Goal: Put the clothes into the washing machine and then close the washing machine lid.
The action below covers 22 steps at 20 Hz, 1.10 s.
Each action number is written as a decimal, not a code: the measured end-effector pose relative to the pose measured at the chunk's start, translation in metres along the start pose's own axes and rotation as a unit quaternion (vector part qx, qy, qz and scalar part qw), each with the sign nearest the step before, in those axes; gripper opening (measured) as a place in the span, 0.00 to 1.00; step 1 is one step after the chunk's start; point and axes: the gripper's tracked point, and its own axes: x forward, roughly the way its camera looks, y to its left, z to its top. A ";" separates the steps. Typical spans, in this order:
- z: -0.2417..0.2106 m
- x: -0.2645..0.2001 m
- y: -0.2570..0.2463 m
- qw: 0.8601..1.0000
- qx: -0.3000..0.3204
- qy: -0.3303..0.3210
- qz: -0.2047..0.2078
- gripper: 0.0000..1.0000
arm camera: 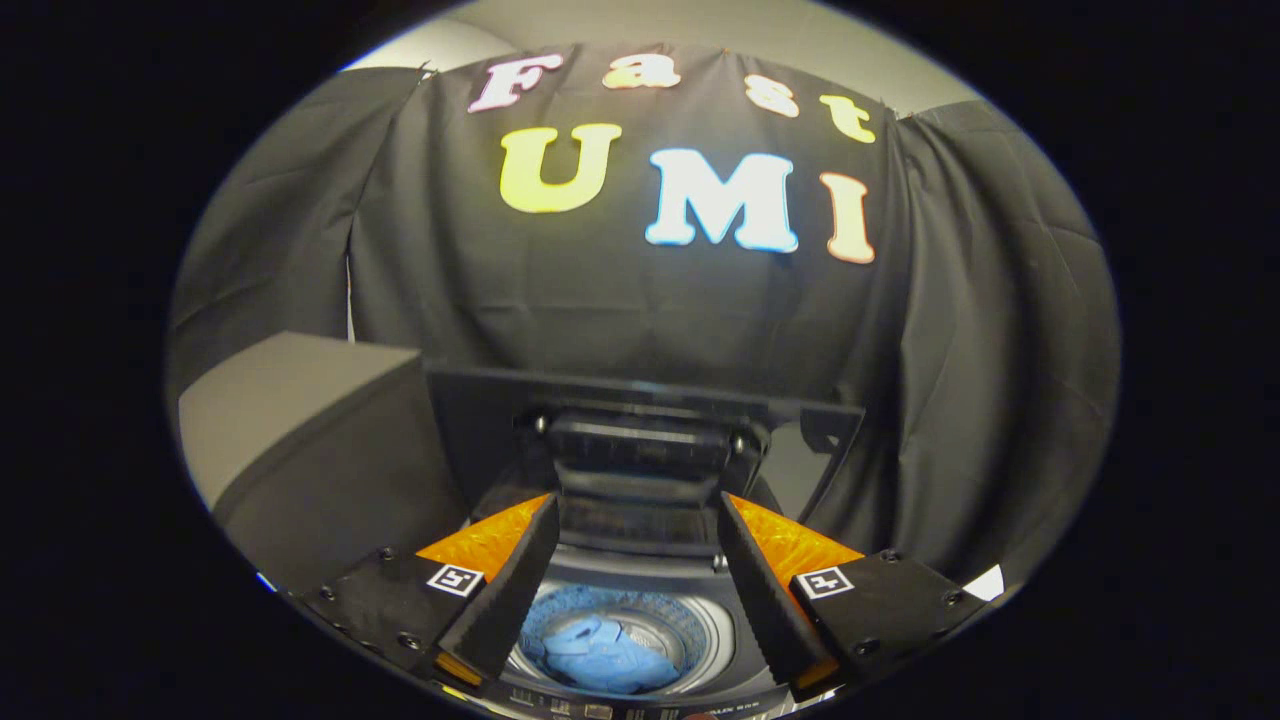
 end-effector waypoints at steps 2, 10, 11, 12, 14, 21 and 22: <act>0.023 0.011 0.002 1.000 0.005 -0.026 0.000 0.98; 0.062 0.073 -0.001 0.997 0.050 -0.052 -0.012 0.98; 0.061 0.081 -0.001 0.997 0.058 -0.049 -0.011 0.98; 0.060 0.088 -0.003 0.997 0.064 -0.045 -0.013 0.98; 0.057 0.100 -0.006 0.997 0.070 -0.037 -0.016 0.98; 0.048 0.120 -0.001 0.998 0.059 -0.031 -0.003 0.96; 0.047 0.120 -0.001 0.998 0.055 -0.024 -0.003 0.97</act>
